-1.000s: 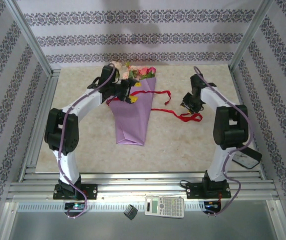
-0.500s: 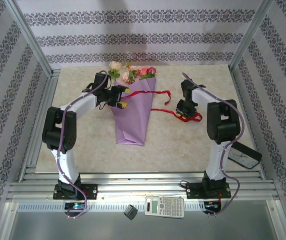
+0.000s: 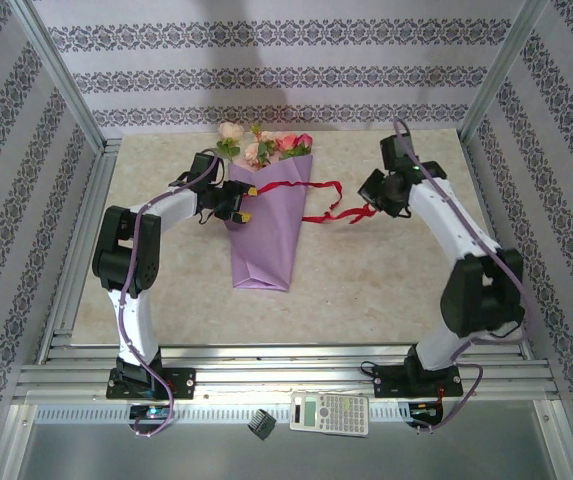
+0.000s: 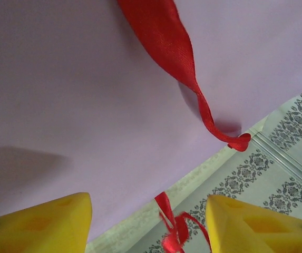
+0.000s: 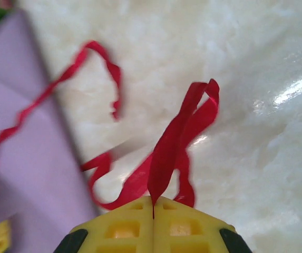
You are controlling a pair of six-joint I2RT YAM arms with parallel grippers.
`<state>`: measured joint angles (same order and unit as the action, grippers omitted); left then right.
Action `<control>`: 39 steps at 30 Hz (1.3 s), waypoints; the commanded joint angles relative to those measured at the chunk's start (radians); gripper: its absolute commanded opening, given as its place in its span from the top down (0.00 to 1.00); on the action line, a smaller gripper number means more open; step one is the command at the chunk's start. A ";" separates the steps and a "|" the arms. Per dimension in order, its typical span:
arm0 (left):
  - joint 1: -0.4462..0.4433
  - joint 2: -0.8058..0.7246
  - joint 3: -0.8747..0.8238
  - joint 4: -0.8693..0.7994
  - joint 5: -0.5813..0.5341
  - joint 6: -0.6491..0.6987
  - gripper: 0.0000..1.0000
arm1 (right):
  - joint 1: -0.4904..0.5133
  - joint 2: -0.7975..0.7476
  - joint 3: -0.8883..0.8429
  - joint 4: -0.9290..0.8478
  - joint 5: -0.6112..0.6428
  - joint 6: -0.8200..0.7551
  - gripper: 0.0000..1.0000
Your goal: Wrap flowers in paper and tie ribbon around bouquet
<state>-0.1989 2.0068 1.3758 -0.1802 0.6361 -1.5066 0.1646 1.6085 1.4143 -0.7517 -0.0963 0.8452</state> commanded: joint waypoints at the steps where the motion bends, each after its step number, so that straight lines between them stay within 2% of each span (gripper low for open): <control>1: 0.011 0.016 0.037 -0.028 -0.011 0.034 0.41 | -0.010 -0.063 -0.052 -0.030 -0.064 0.067 1.00; 8: 0.011 0.017 0.040 -0.042 -0.016 0.048 0.41 | -0.036 -0.182 -0.071 0.004 -0.134 0.120 1.00; 13: 0.018 -0.005 0.026 -0.038 -0.060 0.011 0.38 | 0.015 -0.182 -0.041 0.047 -0.187 0.166 1.00; 18: 0.033 0.008 0.054 -0.038 -0.103 -0.053 0.39 | 0.116 -0.136 0.015 0.107 -0.183 0.221 1.00; 27: 0.049 0.077 0.161 -0.228 -0.129 -0.052 0.49 | 0.224 0.043 0.208 0.228 -0.196 0.290 1.00; 34: 0.070 0.135 0.196 -0.240 -0.133 -0.049 0.60 | 0.279 0.236 0.412 0.287 -0.219 0.323 1.00; 36: 0.073 0.148 0.200 -0.206 -0.130 -0.054 0.71 | 0.292 0.288 0.477 0.292 -0.217 0.325 1.00; 39: 0.075 0.156 0.207 -0.166 -0.118 -0.057 0.93 | 0.306 0.368 0.562 0.311 -0.209 0.334 1.00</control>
<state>-0.1364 2.1559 1.5475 -0.3649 0.5190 -1.5494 0.4561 1.9305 1.8996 -0.4774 -0.3016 1.1584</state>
